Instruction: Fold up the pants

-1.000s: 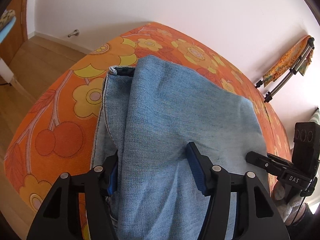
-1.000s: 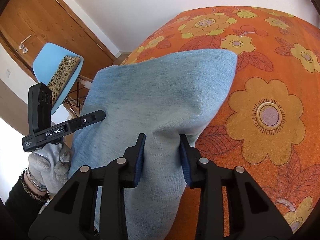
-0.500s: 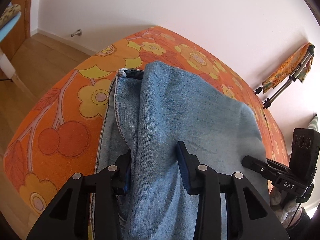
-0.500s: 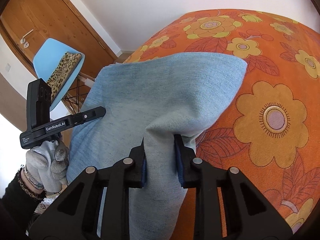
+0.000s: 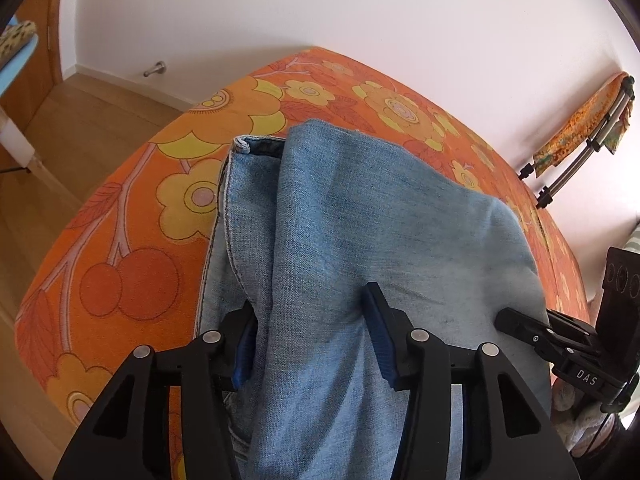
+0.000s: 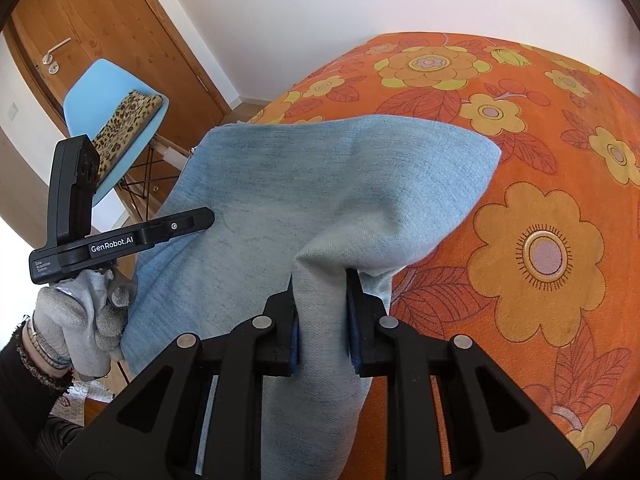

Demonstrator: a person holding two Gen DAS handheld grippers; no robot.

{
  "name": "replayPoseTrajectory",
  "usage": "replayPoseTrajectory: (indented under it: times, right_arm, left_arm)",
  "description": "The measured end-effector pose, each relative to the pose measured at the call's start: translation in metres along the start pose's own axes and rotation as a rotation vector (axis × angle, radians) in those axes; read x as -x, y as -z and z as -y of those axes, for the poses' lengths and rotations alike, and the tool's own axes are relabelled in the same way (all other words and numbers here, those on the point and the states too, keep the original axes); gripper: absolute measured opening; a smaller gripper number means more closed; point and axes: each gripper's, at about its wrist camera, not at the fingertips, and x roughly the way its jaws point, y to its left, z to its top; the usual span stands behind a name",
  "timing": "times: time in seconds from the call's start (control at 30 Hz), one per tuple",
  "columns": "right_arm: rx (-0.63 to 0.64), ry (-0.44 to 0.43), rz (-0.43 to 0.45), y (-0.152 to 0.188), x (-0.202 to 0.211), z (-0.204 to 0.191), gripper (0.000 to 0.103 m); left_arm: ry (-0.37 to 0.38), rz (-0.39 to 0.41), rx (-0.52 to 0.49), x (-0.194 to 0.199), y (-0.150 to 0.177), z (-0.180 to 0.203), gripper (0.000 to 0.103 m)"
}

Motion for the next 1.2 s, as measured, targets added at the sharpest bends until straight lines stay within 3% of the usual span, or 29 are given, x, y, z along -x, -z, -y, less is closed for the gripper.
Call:
replayPoseTrajectory:
  times: [0.1,0.33,0.63,0.8,0.87,0.93,1.03,1.13,1.2]
  right_arm:
    - [0.004,0.005,0.002,0.0,0.0,-0.001,0.019]
    - [0.044,0.027,0.031,0.0,0.008,-0.01,0.016]
    - [0.132,0.06,0.094,-0.002,0.029,-0.037,0.015]
    - [0.132,0.055,0.092,-0.005,0.035,-0.038,0.015]
    - [0.128,0.057,0.086,-0.004,0.033,-0.035,0.015]
    - [0.125,0.056,0.076,-0.003,0.03,-0.032,0.015]
    - [0.102,0.043,0.067,-0.004,0.027,-0.027,0.015]
    - [0.097,0.041,0.064,-0.003,0.026,-0.025,0.015]
    - [0.1,0.04,0.063,-0.002,0.025,-0.025,0.015]
  left_arm:
    - [-0.028,-0.003,-0.064,-0.002,0.001,0.011,0.053]
    - [0.009,0.036,-0.013,0.013,-0.001,0.004,0.025]
    - [0.03,0.078,-0.046,0.031,-0.004,0.019,0.015]
    - [0.017,0.05,-0.011,0.019,-0.006,0.011,0.016]
    - [0.042,0.035,0.013,0.016,-0.008,0.003,0.021]
    - [0.003,0.038,-0.038,0.016,-0.01,0.006,0.032]
    - [-0.039,0.032,-0.058,0.009,-0.012,0.002,0.074]
    - [0.043,-0.015,-0.02,-0.006,-0.015,-0.01,0.074]
    - [0.058,0.003,-0.033,-0.006,-0.015,-0.009,0.074]
